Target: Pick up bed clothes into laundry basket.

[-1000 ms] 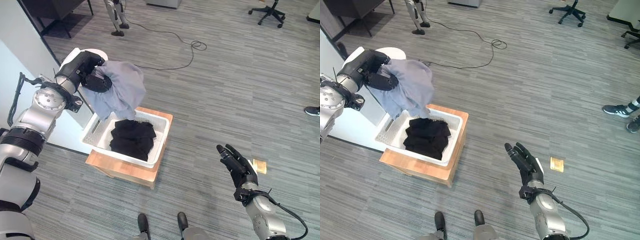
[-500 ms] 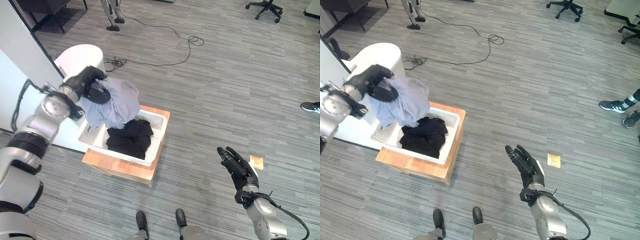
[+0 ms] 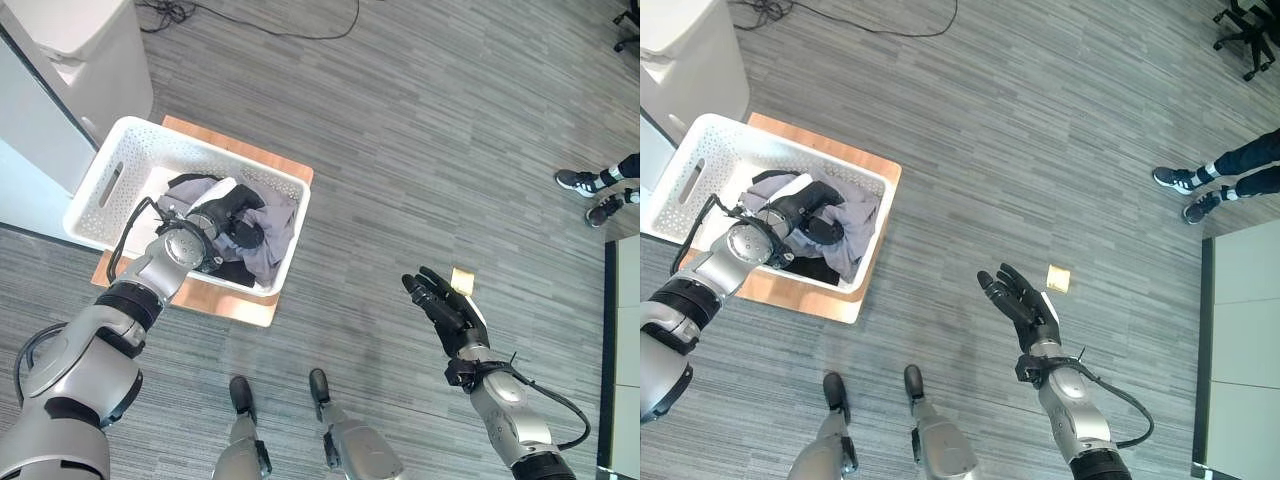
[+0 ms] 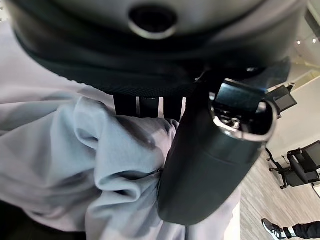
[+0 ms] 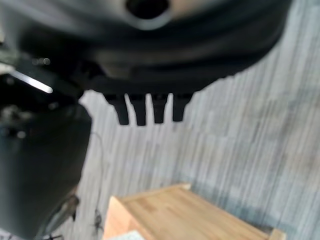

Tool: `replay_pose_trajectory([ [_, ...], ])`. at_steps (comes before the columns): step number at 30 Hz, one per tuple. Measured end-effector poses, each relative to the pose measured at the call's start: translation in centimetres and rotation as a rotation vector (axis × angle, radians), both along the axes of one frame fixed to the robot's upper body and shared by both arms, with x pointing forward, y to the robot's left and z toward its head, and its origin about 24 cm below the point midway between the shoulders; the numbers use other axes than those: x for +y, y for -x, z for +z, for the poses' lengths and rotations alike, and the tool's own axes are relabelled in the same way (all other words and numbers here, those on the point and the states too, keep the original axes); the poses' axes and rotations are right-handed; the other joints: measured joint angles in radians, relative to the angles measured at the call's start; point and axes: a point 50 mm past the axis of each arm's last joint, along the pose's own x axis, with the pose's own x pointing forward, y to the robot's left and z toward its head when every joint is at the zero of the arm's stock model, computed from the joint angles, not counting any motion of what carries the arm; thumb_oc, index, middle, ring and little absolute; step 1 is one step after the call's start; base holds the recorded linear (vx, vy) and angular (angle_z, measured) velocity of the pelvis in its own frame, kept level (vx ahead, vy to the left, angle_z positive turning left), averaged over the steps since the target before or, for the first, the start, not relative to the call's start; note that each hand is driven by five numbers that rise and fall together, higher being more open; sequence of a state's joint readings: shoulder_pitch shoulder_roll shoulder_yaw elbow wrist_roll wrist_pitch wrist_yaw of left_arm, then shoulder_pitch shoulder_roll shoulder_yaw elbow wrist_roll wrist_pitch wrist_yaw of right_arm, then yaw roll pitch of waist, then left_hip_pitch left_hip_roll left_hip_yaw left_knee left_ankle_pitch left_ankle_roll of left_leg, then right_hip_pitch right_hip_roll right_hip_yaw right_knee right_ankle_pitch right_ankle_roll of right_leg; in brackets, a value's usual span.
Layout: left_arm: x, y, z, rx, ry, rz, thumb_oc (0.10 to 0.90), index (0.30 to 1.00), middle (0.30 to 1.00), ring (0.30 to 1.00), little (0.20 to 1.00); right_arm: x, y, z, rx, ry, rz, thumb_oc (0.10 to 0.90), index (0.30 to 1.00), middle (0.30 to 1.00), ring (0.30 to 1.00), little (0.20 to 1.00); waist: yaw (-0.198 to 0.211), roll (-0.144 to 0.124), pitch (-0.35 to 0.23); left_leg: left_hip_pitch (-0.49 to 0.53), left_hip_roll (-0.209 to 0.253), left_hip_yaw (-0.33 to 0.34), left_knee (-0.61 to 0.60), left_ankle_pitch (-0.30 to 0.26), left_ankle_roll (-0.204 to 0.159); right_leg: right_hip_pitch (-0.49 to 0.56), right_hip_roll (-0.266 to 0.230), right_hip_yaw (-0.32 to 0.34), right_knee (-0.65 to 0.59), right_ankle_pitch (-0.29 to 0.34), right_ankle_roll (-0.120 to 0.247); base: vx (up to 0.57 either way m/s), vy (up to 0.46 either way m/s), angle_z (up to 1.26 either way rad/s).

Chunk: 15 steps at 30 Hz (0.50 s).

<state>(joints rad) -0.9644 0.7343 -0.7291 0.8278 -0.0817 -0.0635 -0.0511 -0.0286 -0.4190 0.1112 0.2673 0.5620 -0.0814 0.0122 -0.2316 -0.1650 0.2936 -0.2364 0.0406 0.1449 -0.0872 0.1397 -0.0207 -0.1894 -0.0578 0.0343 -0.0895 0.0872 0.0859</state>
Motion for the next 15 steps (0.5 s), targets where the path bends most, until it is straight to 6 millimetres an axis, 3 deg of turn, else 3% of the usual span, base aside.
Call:
replay_pose_trajectory([
  [4,0.3,0.0,0.5,-0.012,-0.016,0.006,0.400,0.300,0.300,0.300,0.300,-0.3,0.4,-0.3,0.012,0.002,-0.012,0.800,0.900,0.900,0.900,0.900,0.000,-0.001,0.000,0.009,0.001,0.007,0.000,0.000,0.000,0.006,0.001,0.000,0.000,0.000,0.000,0.02,-0.009,-0.03],
  [5,0.4,-0.1,0.8,-0.020,-0.022,0.008,0.775,0.862,0.862,0.862,0.862,-0.3,0.4,-0.3,0.011,0.002,-0.013,0.800,0.900,0.900,0.900,0.900,0.002,-0.001,0.000,0.009,0.002,0.007,0.000,0.000,0.000,0.007,0.001,-0.001,0.000,0.000,0.000,0.00,0.000,0.00],
  [6,0.5,-0.1,1.0,-0.025,-0.027,0.009,0.800,0.900,0.900,0.900,0.900,-0.3,0.3,-0.2,0.009,0.002,-0.013,0.800,0.900,0.900,0.900,0.900,0.002,0.000,-0.001,0.009,0.002,0.007,0.000,0.000,0.000,0.008,0.001,-0.001,0.000,0.001,-0.001,0.00,0.000,0.00],
  [11,0.6,-0.1,2.4,-0.067,-0.081,-0.007,0.800,0.900,0.900,0.900,0.900,-0.2,-0.1,0.0,-0.002,0.001,-0.011,0.800,0.900,0.900,0.900,0.900,0.011,0.000,-0.001,0.038,0.002,0.004,0.000,0.000,0.000,0.037,0.001,-0.003,0.000,0.001,-0.001,0.00,0.000,0.00],
  [14,-0.4,0.8,4.5,-0.129,-0.236,-0.102,0.800,0.900,0.900,0.900,0.900,-0.6,-0.1,-0.1,0.006,0.005,-0.029,0.800,0.900,0.900,0.900,0.900,0.027,0.007,0.000,0.040,0.003,-0.009,0.000,0.001,-0.002,0.043,0.002,-0.011,-0.001,0.001,-0.001,0.02,-0.009,0.08],
  [15,-0.9,1.0,4.9,-0.144,-0.252,-0.138,0.800,0.900,0.900,0.900,0.900,-0.9,-0.3,-0.1,0.006,0.006,-0.039,0.800,0.900,0.900,0.900,0.900,0.051,0.016,0.000,0.044,0.000,-0.019,0.000,0.003,-0.003,0.051,0.001,-0.018,-0.001,0.001,-0.001,0.04,-0.024,0.18],
])
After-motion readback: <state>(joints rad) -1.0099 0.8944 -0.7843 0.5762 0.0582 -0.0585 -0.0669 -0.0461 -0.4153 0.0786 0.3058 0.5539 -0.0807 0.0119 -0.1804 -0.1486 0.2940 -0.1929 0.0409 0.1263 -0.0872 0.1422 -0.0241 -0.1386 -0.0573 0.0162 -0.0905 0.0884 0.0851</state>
